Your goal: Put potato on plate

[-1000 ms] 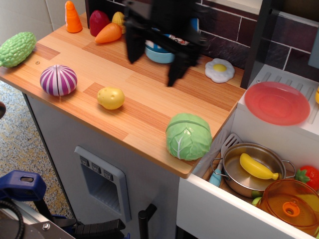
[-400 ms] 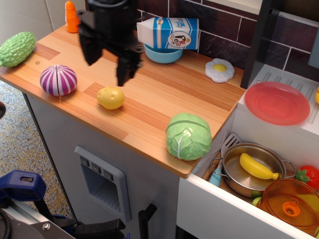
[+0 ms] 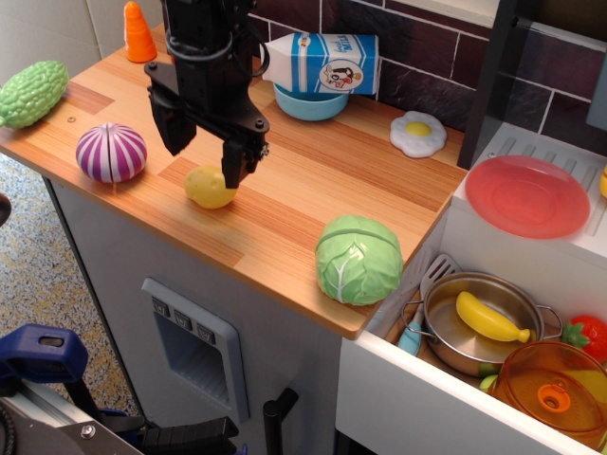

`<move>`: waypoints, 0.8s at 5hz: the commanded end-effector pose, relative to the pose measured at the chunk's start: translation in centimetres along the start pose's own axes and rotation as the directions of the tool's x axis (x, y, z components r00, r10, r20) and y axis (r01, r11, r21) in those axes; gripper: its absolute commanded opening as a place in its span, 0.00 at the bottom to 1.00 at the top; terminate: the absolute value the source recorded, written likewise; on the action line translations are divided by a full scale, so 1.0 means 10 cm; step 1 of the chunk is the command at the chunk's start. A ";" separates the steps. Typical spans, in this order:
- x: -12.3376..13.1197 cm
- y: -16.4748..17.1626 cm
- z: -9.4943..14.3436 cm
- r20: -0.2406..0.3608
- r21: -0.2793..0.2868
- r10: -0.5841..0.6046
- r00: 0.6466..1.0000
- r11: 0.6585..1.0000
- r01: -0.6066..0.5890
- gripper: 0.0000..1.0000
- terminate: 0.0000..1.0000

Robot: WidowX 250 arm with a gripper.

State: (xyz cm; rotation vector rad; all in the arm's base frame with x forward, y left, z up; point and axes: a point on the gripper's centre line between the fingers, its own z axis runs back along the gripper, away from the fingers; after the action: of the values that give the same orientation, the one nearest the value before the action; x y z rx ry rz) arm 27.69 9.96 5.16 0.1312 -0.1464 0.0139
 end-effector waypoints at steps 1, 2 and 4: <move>0.14 0.11 -0.02 0.052 -0.025 0.034 0.998 0.999 -0.033 1.00 0.00; 0.16 0.05 -0.12 0.088 -0.040 0.054 0.995 0.998 -0.051 1.00 0.00; 0.17 0.05 -0.17 0.104 -0.089 0.077 0.992 0.994 -0.068 1.00 0.00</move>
State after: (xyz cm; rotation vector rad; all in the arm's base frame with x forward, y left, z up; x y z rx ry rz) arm 29.48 10.21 2.73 0.0142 -0.2367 0.0937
